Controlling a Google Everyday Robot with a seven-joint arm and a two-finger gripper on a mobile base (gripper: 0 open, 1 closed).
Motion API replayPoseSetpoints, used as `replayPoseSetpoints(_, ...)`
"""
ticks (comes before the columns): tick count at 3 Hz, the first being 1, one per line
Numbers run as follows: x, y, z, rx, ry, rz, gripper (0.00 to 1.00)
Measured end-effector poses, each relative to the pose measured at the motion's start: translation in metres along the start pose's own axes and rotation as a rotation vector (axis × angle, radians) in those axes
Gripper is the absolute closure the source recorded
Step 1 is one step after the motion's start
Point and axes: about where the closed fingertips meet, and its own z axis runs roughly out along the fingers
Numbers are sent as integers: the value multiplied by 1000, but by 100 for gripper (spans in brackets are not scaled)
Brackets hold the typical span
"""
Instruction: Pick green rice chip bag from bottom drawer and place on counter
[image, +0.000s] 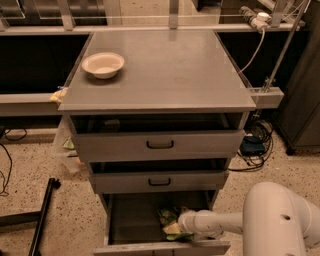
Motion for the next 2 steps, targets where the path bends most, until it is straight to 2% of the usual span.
replayPoseSetpoints(1,17,-16,11,53,38,63,42)
replayPoseSetpoints(2,34,-26,15,94,85,116,65)
